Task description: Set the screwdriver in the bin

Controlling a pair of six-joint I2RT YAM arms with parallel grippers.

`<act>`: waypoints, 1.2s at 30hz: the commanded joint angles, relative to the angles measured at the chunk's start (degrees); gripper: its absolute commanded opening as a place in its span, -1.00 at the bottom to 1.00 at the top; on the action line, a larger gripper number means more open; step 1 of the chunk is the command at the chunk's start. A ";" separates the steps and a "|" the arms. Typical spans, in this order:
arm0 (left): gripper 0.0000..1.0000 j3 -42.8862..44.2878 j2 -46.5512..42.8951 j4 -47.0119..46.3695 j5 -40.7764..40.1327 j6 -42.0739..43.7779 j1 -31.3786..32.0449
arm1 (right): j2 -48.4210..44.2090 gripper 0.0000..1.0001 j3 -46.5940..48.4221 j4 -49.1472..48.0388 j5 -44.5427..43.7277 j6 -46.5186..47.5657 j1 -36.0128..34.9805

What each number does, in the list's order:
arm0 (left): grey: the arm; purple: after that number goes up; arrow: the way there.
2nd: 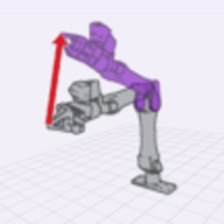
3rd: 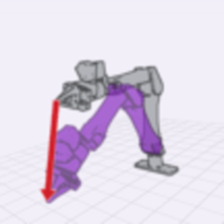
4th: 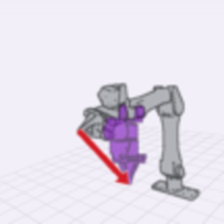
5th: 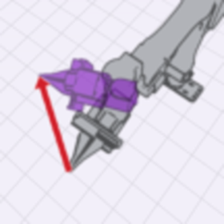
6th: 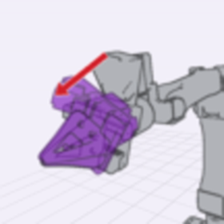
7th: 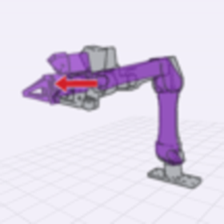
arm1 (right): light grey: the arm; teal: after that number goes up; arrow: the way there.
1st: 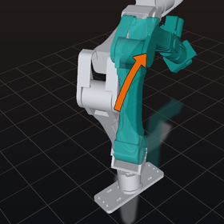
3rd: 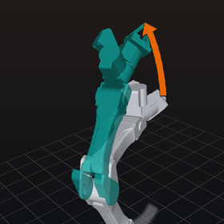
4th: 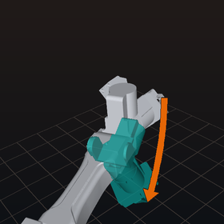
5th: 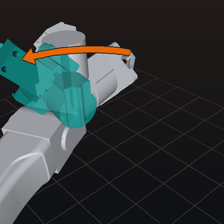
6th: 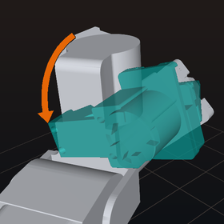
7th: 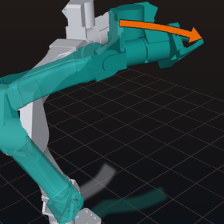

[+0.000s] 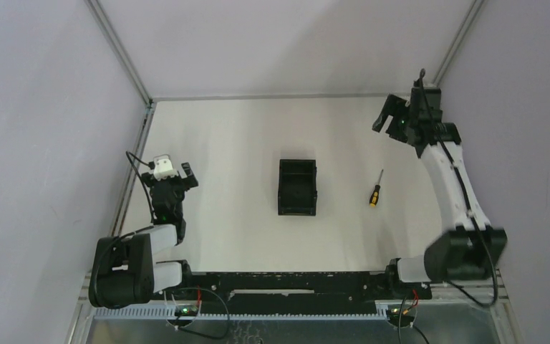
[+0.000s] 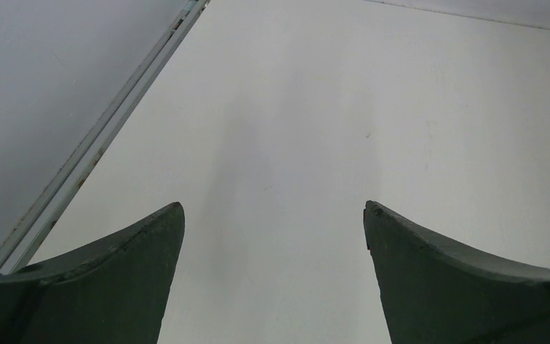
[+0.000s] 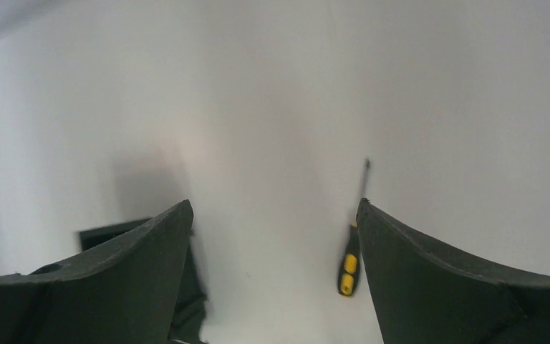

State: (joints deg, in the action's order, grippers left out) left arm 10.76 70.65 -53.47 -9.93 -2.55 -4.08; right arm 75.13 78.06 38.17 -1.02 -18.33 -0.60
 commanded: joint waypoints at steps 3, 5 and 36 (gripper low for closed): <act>1.00 2.42 0.01 -1.98 -0.22 0.88 0.32 | 15.34 0.74 -1.27 12.56 6.47 2.89 4.14; 1.00 2.43 -0.03 -1.99 -0.21 0.88 0.32 | 17.81 0.70 -4.26 10.40 7.27 2.97 4.03; 1.00 2.47 0.01 -1.99 -0.25 0.90 0.30 | 10.09 -1.00 -5.87 15.58 -4.16 4.34 1.03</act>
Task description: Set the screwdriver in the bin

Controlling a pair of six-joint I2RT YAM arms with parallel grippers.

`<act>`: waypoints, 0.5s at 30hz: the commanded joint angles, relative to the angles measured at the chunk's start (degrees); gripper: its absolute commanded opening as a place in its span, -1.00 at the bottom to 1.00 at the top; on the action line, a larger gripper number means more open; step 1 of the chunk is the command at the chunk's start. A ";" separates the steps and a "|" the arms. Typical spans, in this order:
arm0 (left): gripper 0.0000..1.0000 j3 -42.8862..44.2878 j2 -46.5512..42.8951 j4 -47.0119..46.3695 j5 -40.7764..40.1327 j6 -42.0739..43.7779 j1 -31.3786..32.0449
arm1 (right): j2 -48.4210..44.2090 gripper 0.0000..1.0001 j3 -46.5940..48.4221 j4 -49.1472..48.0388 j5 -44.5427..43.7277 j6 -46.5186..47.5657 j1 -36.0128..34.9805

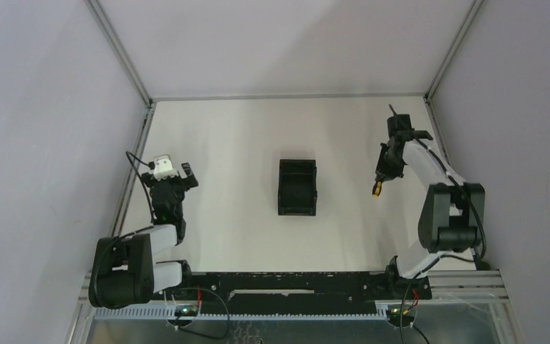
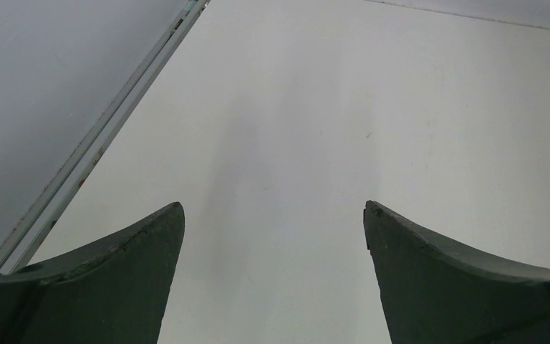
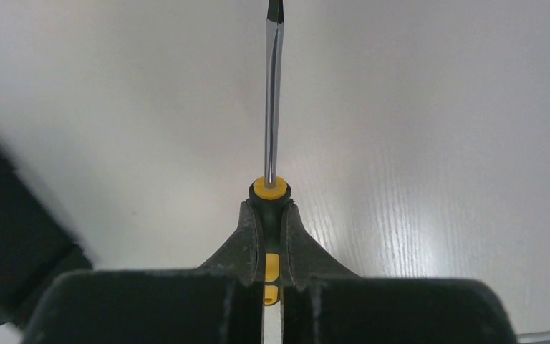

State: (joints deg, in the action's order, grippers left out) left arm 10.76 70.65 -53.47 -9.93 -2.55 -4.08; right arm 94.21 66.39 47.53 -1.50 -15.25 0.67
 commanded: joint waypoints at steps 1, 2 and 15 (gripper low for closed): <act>1.00 2.41 -0.02 -1.99 -0.19 0.92 0.30 | -10.55 -1.00 6.61 7.31 -4.13 1.29 -0.16; 1.00 2.46 0.05 -1.99 -0.32 0.88 0.30 | -11.72 -1.00 7.62 8.47 -4.27 1.30 -0.05; 1.00 2.42 -0.03 -1.99 -0.25 0.84 0.34 | -11.00 -1.00 12.25 6.54 -1.99 -4.40 -22.11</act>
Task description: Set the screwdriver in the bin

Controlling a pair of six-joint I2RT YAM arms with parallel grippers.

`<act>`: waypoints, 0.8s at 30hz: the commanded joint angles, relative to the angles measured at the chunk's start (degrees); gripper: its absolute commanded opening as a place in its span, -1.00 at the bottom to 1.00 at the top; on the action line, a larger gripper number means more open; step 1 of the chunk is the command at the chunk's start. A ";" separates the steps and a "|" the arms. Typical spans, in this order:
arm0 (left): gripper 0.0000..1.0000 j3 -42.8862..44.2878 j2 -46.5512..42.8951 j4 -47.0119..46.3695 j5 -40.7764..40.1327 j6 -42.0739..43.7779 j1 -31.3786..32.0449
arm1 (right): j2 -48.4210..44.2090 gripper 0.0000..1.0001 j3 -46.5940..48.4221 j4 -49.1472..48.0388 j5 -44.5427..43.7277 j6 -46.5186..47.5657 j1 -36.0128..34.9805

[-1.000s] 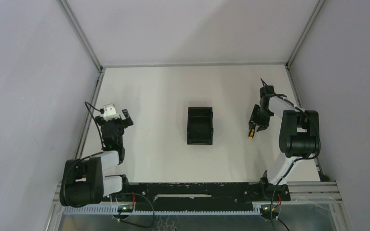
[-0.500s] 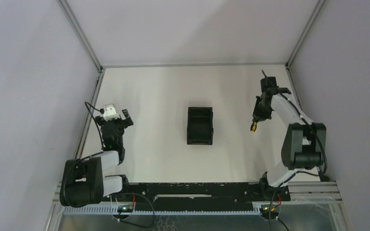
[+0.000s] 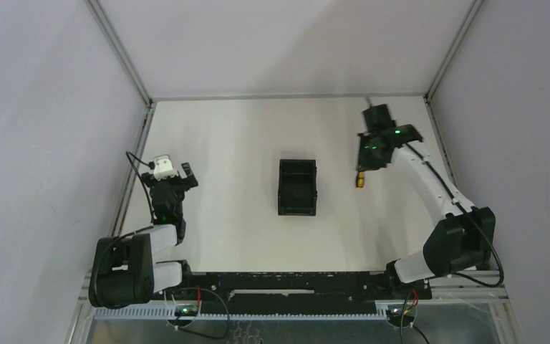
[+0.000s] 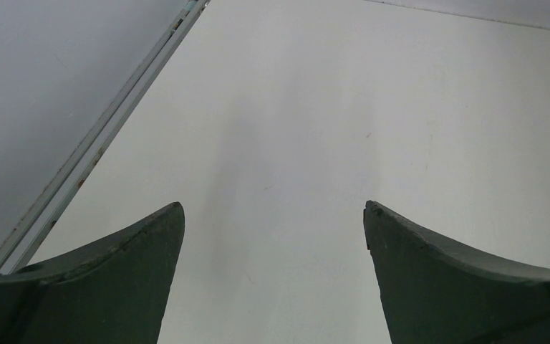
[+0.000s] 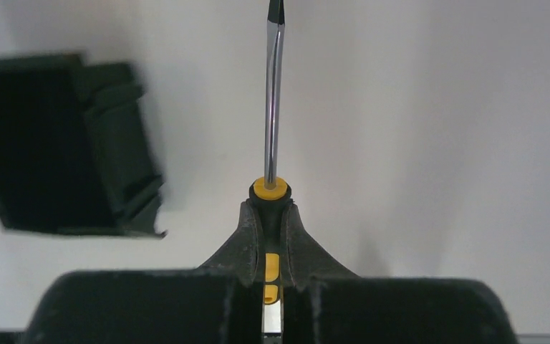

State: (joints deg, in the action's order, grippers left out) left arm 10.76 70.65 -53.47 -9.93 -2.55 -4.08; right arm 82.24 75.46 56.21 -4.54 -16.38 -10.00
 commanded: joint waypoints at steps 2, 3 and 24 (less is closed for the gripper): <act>1.00 2.42 0.01 -1.99 -0.23 0.83 0.32 | 3.28 -1.00 6.10 -3.12 1.49 -4.11 -17.92; 1.00 2.42 -0.01 -1.99 -0.26 0.86 0.32 | 4.73 -1.00 7.73 -3.18 1.68 -4.32 -21.79; 1.00 2.43 0.01 -1.99 -0.24 0.88 0.32 | 24.75 -1.00 8.09 -18.04 -1.41 10.54 -33.52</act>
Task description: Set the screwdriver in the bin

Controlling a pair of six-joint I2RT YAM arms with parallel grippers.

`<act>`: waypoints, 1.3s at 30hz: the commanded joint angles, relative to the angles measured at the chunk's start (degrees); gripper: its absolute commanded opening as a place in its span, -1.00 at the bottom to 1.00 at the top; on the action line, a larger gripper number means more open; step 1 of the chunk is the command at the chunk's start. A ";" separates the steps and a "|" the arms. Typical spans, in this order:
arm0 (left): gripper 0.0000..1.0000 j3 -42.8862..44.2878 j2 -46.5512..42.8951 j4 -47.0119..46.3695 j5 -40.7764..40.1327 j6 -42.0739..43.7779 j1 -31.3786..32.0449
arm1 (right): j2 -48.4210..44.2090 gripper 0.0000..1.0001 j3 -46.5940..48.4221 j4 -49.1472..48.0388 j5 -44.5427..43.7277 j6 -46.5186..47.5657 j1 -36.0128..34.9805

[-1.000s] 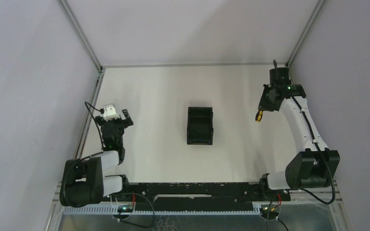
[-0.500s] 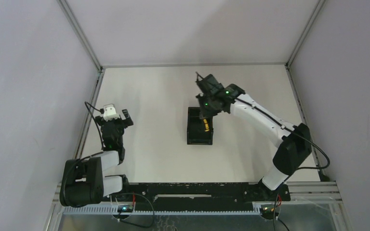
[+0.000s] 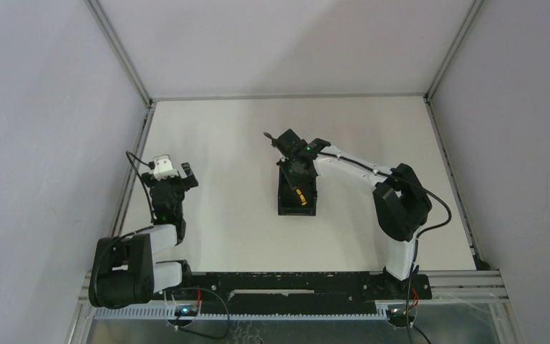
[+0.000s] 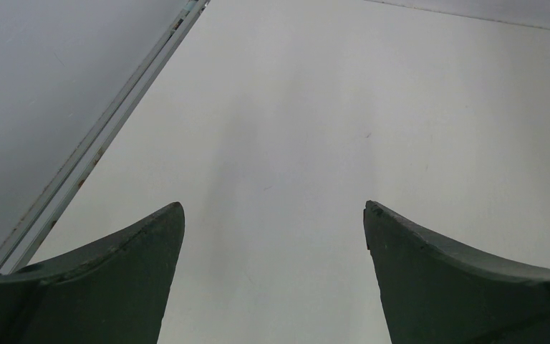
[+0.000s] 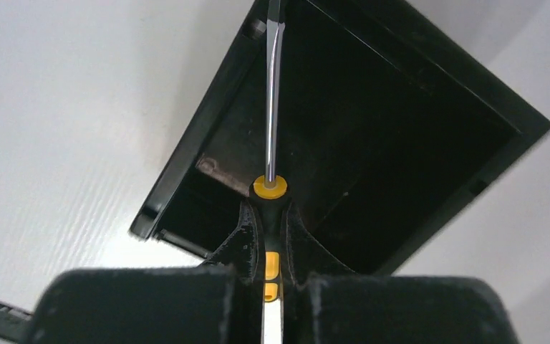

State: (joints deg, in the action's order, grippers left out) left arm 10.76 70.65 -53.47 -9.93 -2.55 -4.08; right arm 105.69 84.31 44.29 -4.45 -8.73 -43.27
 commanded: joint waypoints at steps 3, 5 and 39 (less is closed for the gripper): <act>1.00 2.42 0.01 -1.99 -0.20 0.89 0.29 | 2.50 -1.00 -1.90 -7.54 -1.55 2.89 -0.15; 1.00 2.44 0.01 -1.98 -0.23 0.88 0.30 | 2.95 -1.00 -2.70 -8.03 -1.27 2.75 -0.26; 1.00 2.42 0.01 -1.99 -0.28 0.88 0.32 | -44.67 0.99 -27.11 -20.94 6.10 -1.52 13.10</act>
State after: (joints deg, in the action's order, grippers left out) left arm 10.76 70.65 -53.47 -9.93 -2.55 -4.08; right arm 67.16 64.73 29.98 -3.42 -7.97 -35.31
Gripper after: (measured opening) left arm 0.996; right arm 0.993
